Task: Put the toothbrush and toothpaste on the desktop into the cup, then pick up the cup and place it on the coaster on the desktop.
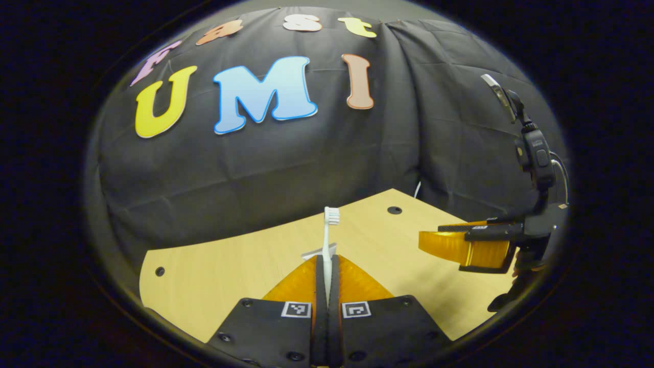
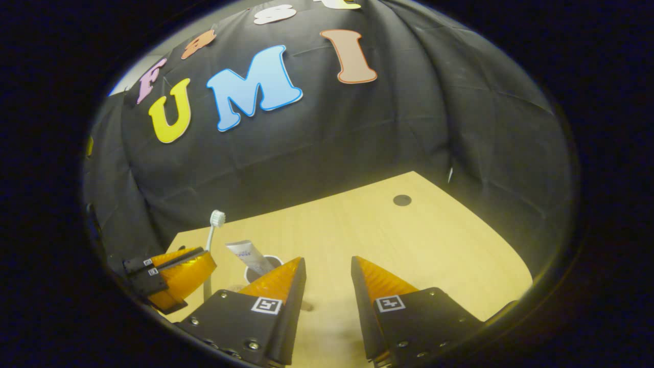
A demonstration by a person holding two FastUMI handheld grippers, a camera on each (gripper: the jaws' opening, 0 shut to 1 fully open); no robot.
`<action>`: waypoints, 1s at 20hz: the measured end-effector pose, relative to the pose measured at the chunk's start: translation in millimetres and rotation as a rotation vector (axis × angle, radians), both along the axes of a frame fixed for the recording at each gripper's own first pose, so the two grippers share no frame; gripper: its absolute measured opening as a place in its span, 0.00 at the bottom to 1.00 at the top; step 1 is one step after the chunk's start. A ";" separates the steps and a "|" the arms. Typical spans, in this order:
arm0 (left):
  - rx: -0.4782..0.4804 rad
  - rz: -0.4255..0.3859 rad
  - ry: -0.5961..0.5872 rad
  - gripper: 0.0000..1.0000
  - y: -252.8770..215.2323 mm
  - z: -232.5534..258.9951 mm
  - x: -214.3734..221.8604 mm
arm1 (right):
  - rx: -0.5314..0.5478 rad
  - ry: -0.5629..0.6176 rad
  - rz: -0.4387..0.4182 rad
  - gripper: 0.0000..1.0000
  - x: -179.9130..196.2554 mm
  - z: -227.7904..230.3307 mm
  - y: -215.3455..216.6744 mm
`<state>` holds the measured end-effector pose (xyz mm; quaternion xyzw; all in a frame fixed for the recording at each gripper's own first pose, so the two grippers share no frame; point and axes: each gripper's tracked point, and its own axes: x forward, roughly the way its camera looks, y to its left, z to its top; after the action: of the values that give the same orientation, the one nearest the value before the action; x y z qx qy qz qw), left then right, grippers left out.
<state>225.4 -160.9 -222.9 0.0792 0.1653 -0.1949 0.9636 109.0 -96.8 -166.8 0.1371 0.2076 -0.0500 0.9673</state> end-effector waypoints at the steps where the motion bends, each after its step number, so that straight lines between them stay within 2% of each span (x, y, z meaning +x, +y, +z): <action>1: 0.000 -0.025 -0.013 0.08 -11.0 2.2 5.6 | -0.003 0.006 -0.016 0.50 -2.9 -1.1 -8.1; 5: 0.011 -0.115 -0.072 0.08 -44.9 8.0 28.1 | -0.018 0.032 -0.081 0.52 -12.5 -3.0 -36.7; 7: 0.016 -0.141 -0.096 0.08 -54.2 9.7 39.1 | -0.028 0.049 -0.106 0.50 -19.0 -7.1 -48.2; 9: 0.014 -0.143 -0.117 0.08 -53.3 7.7 50.4 | -0.040 0.067 -0.122 0.52 -23.2 -11.3 -56.8; 14: -0.025 -0.124 -0.155 0.08 -42.8 1.6 76.6 | -0.063 0.116 -0.144 0.50 -34.6 -26.4 -64.7; 20: -0.071 -0.082 -0.165 0.08 -35.0 -14.2 83.4 | -0.074 0.161 -0.149 0.52 -50.1 -41.7 -66.7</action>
<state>308.8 -196.0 -237.1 0.0675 0.0750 -0.2329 0.9673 58.9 -163.5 -208.6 0.1117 0.2719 -0.1400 0.9455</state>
